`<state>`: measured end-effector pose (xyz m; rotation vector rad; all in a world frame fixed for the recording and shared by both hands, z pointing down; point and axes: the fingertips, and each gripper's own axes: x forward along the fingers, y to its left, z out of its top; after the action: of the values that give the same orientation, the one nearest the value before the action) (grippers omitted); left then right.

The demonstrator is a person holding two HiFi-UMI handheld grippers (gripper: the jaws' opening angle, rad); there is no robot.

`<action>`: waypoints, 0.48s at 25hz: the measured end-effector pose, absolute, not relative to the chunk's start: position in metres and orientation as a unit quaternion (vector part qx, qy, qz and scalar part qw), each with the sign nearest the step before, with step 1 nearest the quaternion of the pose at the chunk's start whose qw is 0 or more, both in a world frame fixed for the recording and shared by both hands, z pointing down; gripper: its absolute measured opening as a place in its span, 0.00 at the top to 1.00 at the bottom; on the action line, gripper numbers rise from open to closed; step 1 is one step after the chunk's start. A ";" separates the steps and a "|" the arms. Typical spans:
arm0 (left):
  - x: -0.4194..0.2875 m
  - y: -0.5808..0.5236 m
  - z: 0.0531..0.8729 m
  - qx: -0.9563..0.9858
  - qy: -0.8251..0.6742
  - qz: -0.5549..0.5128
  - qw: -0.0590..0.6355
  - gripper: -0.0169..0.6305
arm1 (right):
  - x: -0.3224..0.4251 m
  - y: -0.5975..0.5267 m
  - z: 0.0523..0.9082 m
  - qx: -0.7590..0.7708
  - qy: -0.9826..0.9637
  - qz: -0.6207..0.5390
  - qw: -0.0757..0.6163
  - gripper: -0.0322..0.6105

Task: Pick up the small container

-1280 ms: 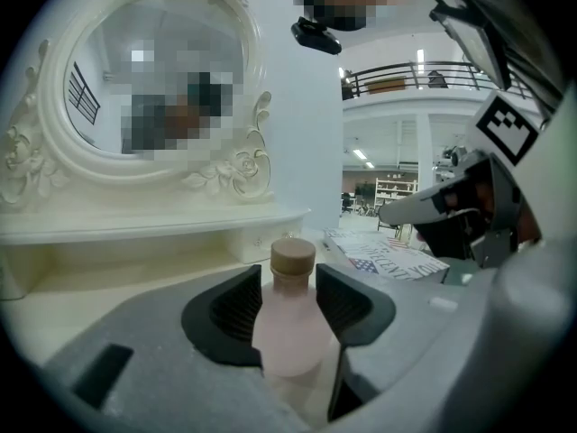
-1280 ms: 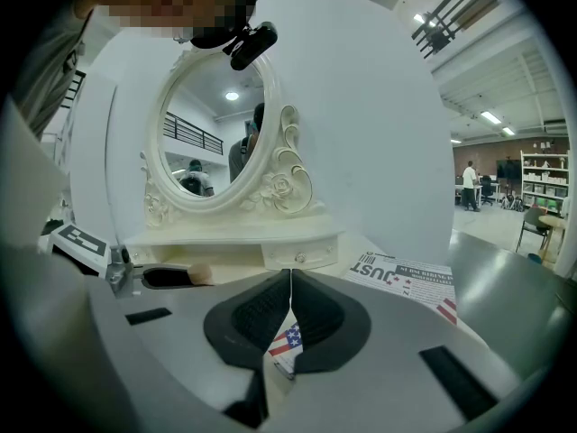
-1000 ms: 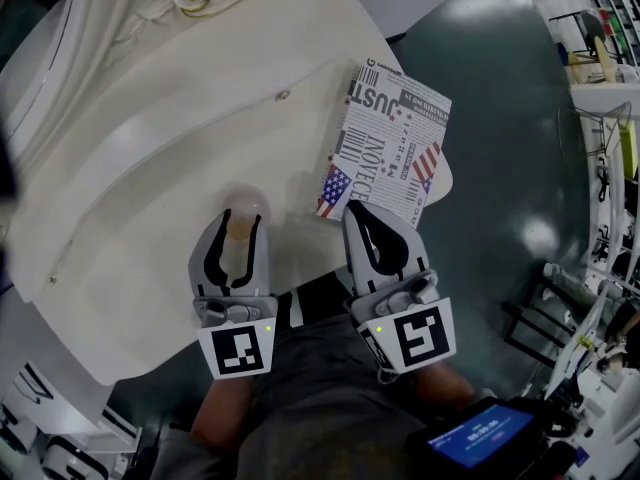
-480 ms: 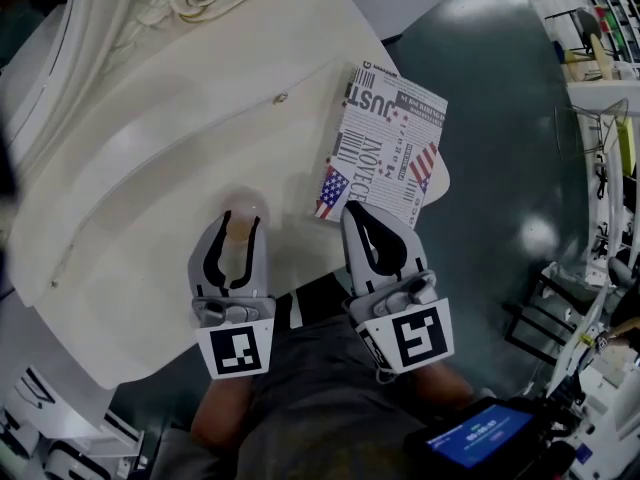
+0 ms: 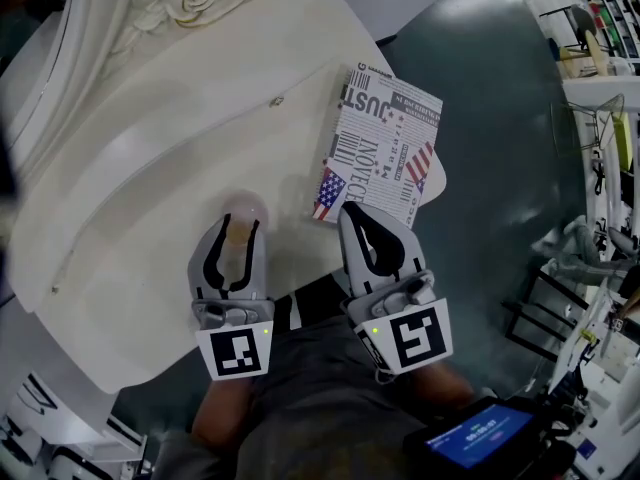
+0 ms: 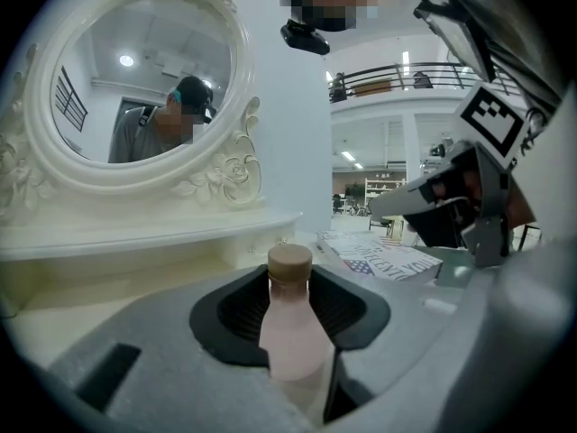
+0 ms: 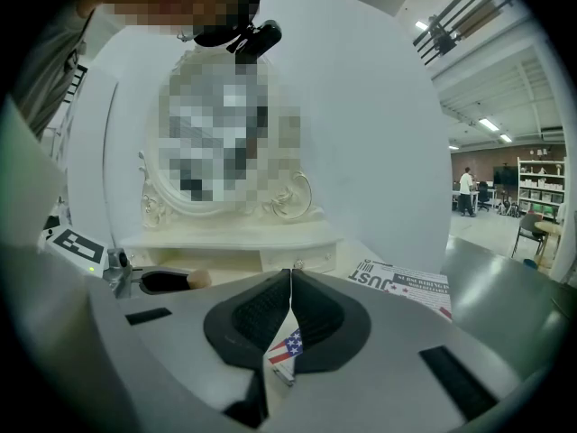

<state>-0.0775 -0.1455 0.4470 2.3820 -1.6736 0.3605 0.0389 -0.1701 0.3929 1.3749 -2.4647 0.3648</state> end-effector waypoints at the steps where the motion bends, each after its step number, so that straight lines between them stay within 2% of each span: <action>1: -0.078 -0.145 0.447 0.808 -0.567 0.122 0.105 0.75 | 0.039 -0.170 0.393 0.478 -0.856 0.127 0.147 0.93; 12: -0.080 -0.142 0.447 0.811 -0.563 0.126 0.099 0.75 | 0.039 -0.170 0.389 0.481 -0.856 0.119 0.147 0.93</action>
<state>-0.0798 -0.1420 0.4473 2.3969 -1.6660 0.3715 0.0387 -0.1695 0.3887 1.3834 -2.4637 0.3428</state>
